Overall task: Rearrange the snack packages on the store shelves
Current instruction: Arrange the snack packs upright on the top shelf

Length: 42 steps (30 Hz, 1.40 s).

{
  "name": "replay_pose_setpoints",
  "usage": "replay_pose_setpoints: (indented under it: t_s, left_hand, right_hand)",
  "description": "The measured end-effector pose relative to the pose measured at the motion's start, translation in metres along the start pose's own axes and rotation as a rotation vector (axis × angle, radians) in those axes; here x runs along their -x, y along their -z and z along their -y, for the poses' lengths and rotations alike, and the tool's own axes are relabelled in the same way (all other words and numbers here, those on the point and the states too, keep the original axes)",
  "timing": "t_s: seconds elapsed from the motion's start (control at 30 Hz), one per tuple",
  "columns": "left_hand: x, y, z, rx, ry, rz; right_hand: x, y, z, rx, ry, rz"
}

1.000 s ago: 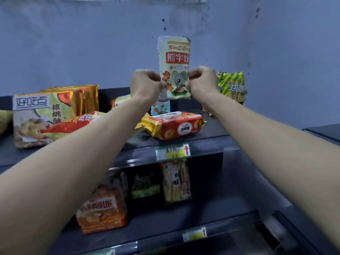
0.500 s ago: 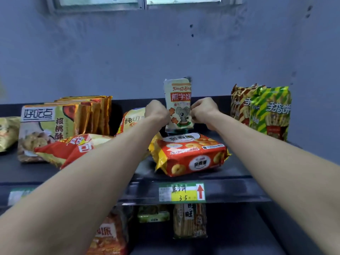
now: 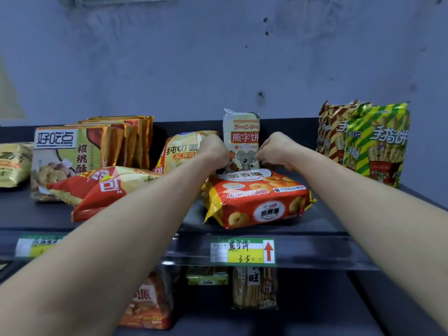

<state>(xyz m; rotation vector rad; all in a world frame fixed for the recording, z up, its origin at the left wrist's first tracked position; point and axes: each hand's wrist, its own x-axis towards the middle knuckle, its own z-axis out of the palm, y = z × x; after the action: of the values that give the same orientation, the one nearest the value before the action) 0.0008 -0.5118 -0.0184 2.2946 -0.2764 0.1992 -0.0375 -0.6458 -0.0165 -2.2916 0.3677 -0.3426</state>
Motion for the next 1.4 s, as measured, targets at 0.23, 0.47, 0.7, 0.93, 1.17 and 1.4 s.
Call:
replay_pose_setpoints:
  t_s: [0.23,0.47,0.7,0.93,1.17,1.4]
  left_hand:
    - [0.029,0.03,-0.011,0.002,-0.17,-0.086]
    - [0.098,0.077,0.01,-0.058,-0.421,-0.095]
    - [0.196,0.125,0.075,-0.174,-0.52,-0.01]
    - [0.258,0.172,0.168,-0.314,-0.326,0.084]
    - [0.3,0.22,0.274,-0.475,-0.048,0.084]
    - [0.336,0.258,0.35,-0.536,0.181,0.043]
  right_hand:
    - [0.042,0.009,0.022,0.118,0.187,-0.173]
    - [0.123,-0.005,0.057,0.326,0.443,-0.332]
    - [0.212,-0.048,0.08,0.576,0.563,-0.304]
    - [0.284,-0.123,0.105,0.682,0.651,-0.038]
    - [0.312,-0.23,0.129,0.696,0.705,0.216]
    - [0.323,-0.314,0.142,0.801,0.785,0.425]
